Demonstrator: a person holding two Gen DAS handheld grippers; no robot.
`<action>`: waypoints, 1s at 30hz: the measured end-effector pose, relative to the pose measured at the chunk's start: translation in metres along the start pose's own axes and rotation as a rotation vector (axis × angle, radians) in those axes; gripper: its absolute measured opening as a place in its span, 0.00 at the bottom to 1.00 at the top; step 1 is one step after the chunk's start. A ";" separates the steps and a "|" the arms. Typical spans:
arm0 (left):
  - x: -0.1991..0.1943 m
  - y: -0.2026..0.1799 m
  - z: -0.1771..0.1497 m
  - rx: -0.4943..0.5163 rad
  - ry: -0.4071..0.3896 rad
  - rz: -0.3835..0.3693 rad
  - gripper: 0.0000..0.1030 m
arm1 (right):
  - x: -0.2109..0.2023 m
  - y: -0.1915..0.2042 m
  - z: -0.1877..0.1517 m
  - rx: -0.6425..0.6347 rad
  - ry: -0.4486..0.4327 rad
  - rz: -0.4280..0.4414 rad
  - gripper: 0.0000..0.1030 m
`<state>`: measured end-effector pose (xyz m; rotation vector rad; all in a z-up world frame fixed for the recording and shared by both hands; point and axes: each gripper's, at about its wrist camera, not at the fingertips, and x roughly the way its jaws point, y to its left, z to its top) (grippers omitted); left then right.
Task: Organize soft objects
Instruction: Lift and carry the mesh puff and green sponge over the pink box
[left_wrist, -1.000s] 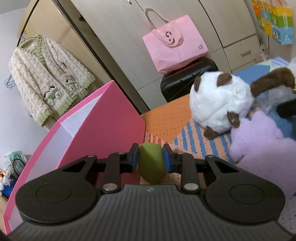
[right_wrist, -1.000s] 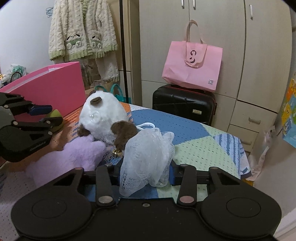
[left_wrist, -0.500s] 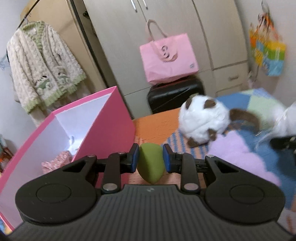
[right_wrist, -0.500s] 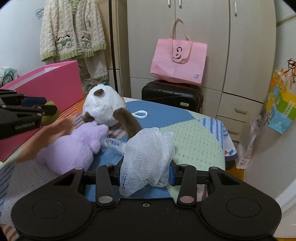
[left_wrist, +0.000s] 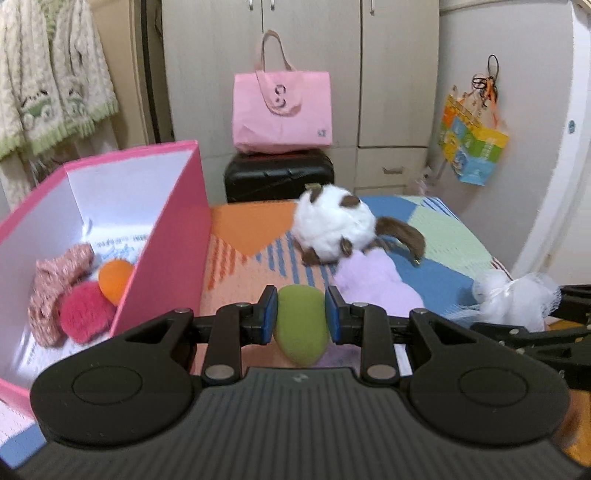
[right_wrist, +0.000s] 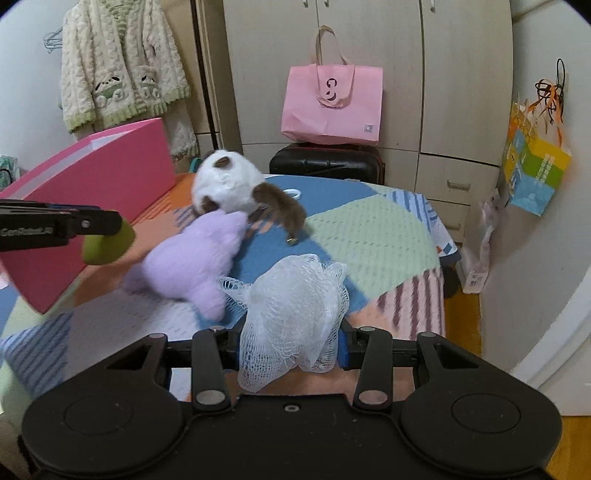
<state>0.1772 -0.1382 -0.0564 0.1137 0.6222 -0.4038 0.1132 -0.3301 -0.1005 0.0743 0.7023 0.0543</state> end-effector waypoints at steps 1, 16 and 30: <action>-0.001 0.000 -0.002 -0.003 0.009 -0.019 0.26 | -0.003 0.003 -0.003 -0.002 -0.002 0.008 0.46; -0.050 0.019 -0.018 -0.045 0.094 -0.245 0.26 | -0.054 0.047 -0.007 -0.024 -0.017 0.152 0.47; -0.097 0.064 -0.021 -0.049 0.199 -0.345 0.26 | -0.070 0.100 0.005 -0.110 0.033 0.369 0.47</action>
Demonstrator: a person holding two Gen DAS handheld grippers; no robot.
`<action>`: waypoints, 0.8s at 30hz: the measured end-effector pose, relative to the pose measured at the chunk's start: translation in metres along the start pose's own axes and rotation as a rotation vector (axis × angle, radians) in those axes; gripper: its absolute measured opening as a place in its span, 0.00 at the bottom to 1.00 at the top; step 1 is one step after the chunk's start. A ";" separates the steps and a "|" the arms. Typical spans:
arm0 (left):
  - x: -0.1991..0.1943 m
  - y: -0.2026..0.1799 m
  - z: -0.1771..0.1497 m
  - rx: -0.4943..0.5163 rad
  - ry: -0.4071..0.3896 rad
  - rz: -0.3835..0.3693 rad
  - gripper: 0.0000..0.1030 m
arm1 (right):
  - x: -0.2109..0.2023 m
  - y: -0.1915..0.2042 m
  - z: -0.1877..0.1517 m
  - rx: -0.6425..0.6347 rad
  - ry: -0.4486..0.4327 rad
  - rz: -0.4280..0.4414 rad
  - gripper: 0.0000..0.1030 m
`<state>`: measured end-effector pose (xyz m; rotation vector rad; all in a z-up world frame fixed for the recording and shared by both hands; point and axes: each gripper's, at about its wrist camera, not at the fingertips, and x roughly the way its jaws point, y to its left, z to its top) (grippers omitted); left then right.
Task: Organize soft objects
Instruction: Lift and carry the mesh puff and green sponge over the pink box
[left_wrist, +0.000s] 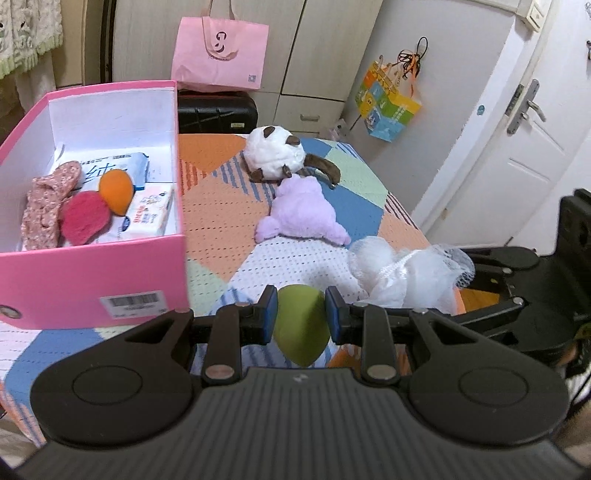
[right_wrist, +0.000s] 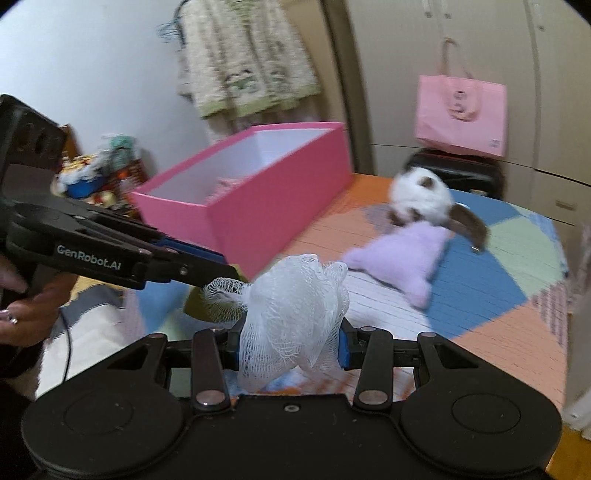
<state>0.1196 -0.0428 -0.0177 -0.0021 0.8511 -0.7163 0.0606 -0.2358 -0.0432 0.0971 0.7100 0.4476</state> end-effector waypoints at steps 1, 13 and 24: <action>-0.005 0.003 0.002 0.000 0.005 -0.001 0.26 | 0.001 0.004 0.005 -0.006 0.002 0.014 0.47; -0.058 0.044 0.034 0.046 -0.126 0.029 0.26 | 0.018 0.044 0.068 -0.114 -0.048 0.096 0.47; -0.037 0.107 0.079 -0.022 -0.208 0.087 0.26 | 0.088 0.060 0.130 -0.210 -0.075 0.072 0.47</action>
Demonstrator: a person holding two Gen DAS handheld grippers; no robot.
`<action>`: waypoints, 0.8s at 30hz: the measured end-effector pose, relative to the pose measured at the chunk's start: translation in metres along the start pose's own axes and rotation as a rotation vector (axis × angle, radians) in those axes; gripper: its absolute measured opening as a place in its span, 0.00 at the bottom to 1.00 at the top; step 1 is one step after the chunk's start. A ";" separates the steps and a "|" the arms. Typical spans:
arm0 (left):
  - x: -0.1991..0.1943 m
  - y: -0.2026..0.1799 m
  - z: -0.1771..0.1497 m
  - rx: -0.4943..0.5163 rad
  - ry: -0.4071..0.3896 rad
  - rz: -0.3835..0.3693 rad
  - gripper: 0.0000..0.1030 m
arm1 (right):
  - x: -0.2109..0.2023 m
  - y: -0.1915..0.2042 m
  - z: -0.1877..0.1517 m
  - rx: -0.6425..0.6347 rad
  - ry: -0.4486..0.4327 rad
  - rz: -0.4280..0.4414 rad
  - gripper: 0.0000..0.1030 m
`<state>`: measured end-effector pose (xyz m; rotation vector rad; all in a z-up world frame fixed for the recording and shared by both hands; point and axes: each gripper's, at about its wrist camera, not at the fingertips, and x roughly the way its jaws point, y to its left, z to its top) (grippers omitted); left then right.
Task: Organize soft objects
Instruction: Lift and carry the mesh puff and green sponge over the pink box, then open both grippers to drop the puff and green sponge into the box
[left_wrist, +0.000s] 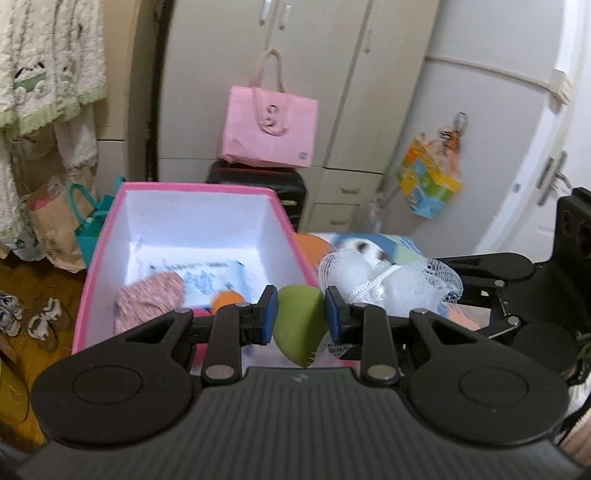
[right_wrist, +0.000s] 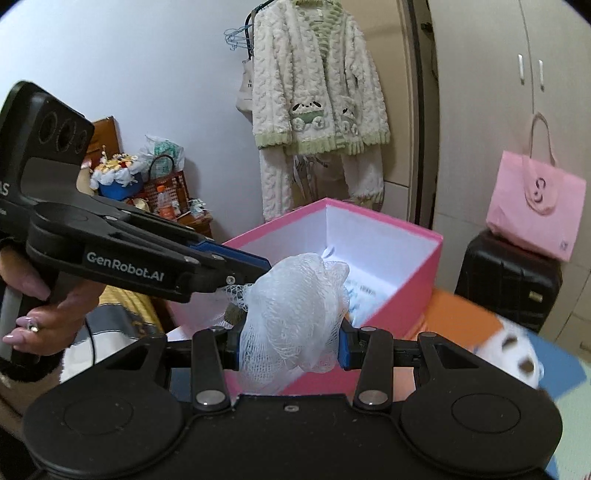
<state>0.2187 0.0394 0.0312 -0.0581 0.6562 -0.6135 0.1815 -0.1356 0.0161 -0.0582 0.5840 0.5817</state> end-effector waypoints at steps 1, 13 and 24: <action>0.006 0.005 0.004 0.000 -0.001 0.010 0.26 | 0.010 -0.003 0.005 -0.007 0.007 -0.005 0.47; 0.076 0.064 0.018 -0.056 0.066 0.092 0.26 | 0.094 -0.032 0.024 -0.049 0.105 -0.054 0.48; 0.065 0.058 0.013 0.009 0.064 0.216 0.39 | 0.098 -0.017 0.021 -0.113 0.124 -0.142 0.76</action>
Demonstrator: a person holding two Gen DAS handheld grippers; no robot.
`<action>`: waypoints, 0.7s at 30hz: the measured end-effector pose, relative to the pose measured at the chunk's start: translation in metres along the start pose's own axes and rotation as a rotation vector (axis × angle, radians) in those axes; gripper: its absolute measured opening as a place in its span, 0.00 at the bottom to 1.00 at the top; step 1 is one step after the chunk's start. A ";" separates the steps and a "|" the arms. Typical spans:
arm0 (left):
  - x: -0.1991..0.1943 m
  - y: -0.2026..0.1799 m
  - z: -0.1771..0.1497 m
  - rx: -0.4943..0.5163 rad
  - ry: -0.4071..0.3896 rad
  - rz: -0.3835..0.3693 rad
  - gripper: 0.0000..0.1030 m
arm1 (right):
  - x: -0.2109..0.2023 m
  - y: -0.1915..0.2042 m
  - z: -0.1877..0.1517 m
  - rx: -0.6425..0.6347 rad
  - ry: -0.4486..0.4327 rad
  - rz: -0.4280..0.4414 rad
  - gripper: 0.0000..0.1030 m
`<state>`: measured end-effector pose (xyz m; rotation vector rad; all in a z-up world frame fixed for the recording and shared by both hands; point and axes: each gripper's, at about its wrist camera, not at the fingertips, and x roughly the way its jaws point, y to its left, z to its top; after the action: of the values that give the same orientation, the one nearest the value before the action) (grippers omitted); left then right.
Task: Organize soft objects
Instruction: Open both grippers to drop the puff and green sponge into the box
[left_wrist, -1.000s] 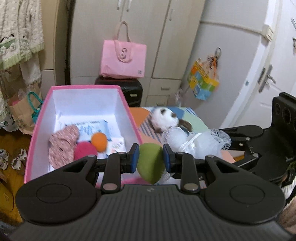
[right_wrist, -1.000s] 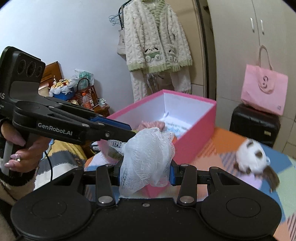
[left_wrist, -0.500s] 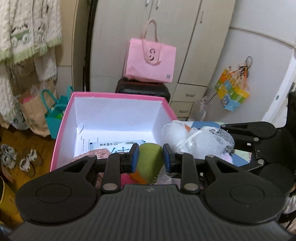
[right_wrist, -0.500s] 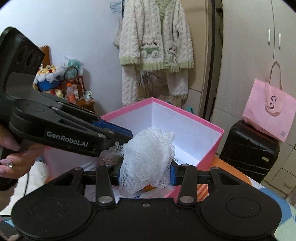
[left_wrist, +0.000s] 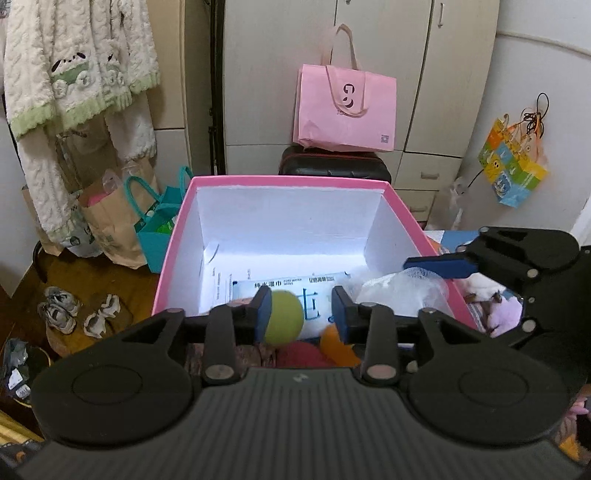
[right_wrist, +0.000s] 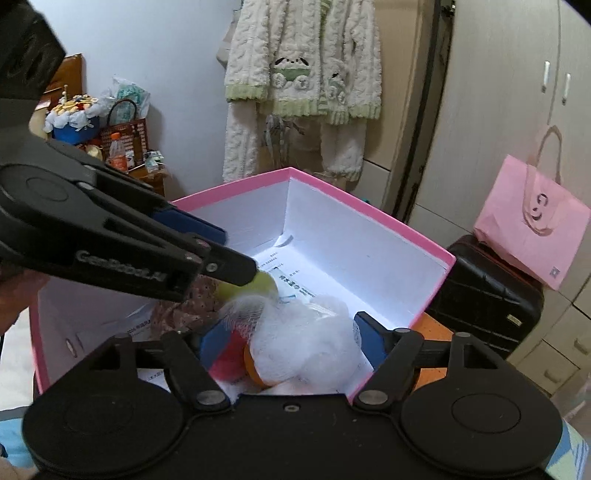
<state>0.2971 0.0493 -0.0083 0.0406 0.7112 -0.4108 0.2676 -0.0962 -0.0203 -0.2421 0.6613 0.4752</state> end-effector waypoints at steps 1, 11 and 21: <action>-0.003 0.000 -0.001 0.000 0.000 -0.001 0.43 | -0.004 0.000 0.000 0.008 0.000 -0.005 0.76; -0.053 -0.008 -0.011 0.055 -0.030 0.020 0.63 | -0.048 0.018 0.000 0.025 -0.008 -0.014 0.82; -0.107 -0.030 -0.024 0.131 -0.064 -0.010 0.72 | -0.093 0.028 -0.012 0.042 -0.003 0.004 0.82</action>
<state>0.1976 0.0635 0.0454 0.1468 0.6207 -0.4656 0.1837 -0.1086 0.0284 -0.2006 0.6683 0.4652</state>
